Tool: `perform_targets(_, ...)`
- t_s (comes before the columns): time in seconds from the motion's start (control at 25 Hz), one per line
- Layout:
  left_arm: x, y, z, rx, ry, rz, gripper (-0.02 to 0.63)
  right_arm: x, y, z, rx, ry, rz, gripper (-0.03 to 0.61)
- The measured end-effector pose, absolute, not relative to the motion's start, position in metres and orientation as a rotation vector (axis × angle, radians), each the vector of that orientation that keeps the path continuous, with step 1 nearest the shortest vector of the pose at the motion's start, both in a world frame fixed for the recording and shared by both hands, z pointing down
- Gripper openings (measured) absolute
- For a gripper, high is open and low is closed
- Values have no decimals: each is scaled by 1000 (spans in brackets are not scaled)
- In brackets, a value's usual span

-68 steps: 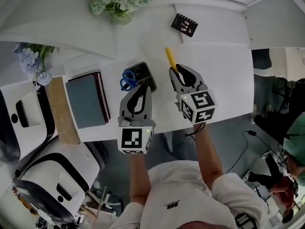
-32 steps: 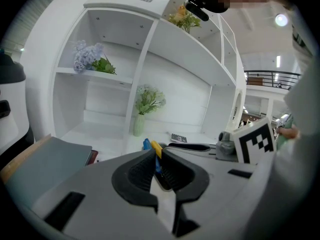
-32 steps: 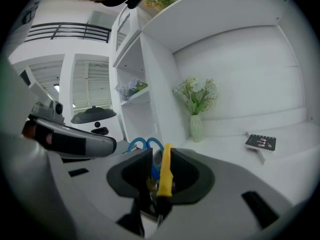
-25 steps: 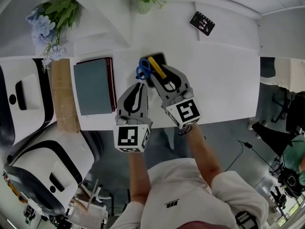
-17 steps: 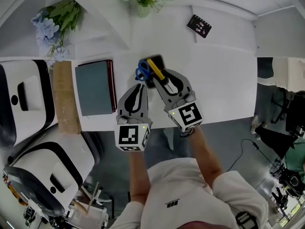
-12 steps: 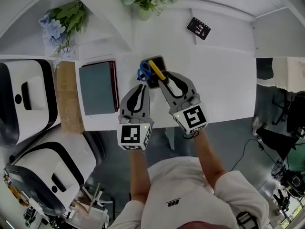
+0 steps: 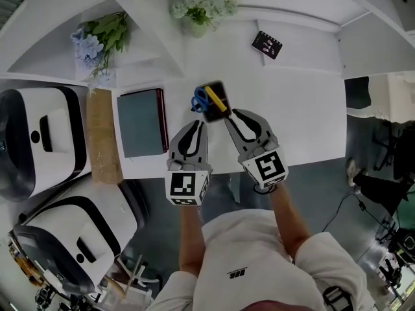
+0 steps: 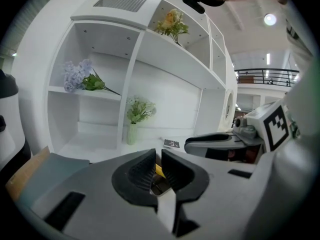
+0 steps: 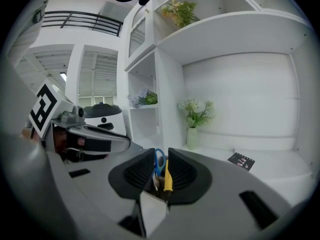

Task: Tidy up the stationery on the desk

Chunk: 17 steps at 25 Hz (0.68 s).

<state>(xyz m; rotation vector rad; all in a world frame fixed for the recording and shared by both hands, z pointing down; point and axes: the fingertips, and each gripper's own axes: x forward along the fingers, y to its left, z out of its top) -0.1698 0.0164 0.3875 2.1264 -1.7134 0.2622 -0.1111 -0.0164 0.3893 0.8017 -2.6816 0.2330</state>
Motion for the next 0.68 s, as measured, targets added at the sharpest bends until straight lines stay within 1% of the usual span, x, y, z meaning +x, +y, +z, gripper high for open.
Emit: perform_targets(0.68, -163, 27, 378, 2154, -1703, 269, 0, -104, -4, 382, 805, -2671, 216, 64)
